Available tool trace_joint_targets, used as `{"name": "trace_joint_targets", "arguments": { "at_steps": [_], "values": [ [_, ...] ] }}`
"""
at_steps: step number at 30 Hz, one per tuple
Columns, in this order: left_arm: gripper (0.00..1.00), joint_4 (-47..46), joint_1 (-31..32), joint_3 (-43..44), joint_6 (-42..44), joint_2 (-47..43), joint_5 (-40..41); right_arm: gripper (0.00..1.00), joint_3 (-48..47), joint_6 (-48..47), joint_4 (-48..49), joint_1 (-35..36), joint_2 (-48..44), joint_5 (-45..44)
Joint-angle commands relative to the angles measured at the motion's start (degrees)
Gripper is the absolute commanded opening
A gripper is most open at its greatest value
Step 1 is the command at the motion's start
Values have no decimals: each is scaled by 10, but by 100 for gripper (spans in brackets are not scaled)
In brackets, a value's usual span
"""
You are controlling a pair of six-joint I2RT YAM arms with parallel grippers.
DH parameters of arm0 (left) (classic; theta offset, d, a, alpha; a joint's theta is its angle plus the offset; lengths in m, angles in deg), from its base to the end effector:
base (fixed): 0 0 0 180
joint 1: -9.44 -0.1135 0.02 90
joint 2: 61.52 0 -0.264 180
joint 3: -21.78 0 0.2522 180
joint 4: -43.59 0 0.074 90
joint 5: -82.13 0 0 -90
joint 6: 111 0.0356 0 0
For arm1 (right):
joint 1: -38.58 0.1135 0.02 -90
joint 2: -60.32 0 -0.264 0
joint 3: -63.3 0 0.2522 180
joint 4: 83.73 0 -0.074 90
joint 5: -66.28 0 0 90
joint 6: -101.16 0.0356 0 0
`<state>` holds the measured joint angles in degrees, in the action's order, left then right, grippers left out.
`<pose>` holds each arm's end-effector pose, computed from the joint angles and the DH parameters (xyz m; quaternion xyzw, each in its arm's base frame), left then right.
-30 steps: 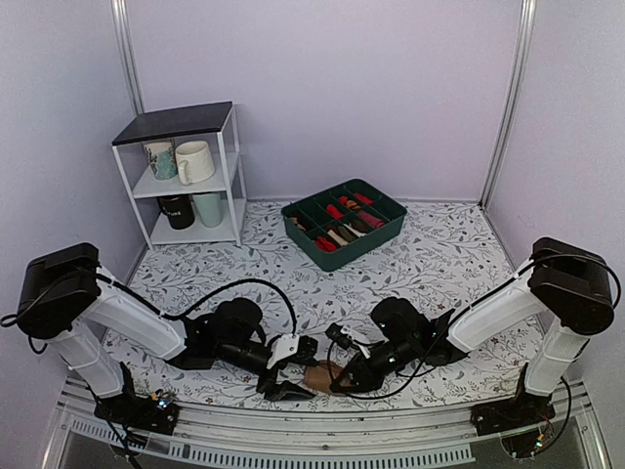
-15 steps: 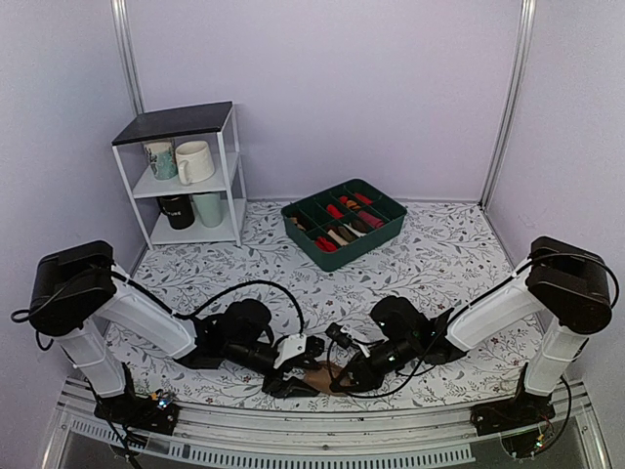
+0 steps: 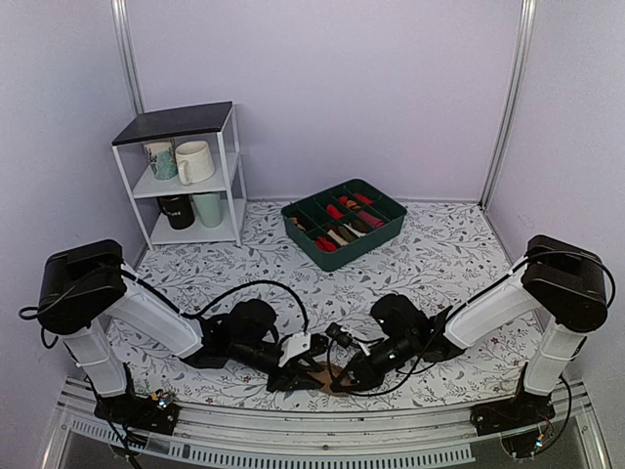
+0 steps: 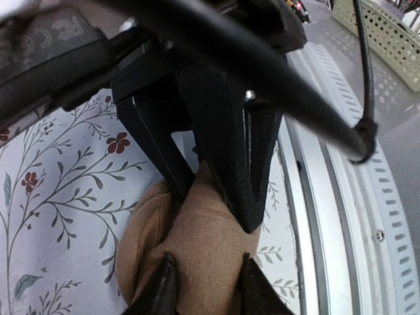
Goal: Roll the socks
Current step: Roll the sock at the center of the board.
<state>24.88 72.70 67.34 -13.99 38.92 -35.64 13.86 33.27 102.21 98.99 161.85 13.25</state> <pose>0.1193 -0.2737 0.1046 0.5870 0.6454 -0.3959 0.2867 0.1289 0.2703 0.0993 -0.4005 0.7923 0.4546 0.0722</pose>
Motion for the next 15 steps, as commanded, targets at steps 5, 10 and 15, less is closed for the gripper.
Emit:
{"name": "trace_joint_targets", "arguments": {
  "at_steps": [5,10,15],
  "values": [
    [0,107,10,15,-38,46,-27,19,14,-1,-136,1,48,-10],
    [0,136,-2,28,-71,61,-46,30,5,-13,-146,0,1,-74],
    [0,167,-20,37,-99,69,-70,41,7,-52,-148,1,-114,-196]
  ]
}}
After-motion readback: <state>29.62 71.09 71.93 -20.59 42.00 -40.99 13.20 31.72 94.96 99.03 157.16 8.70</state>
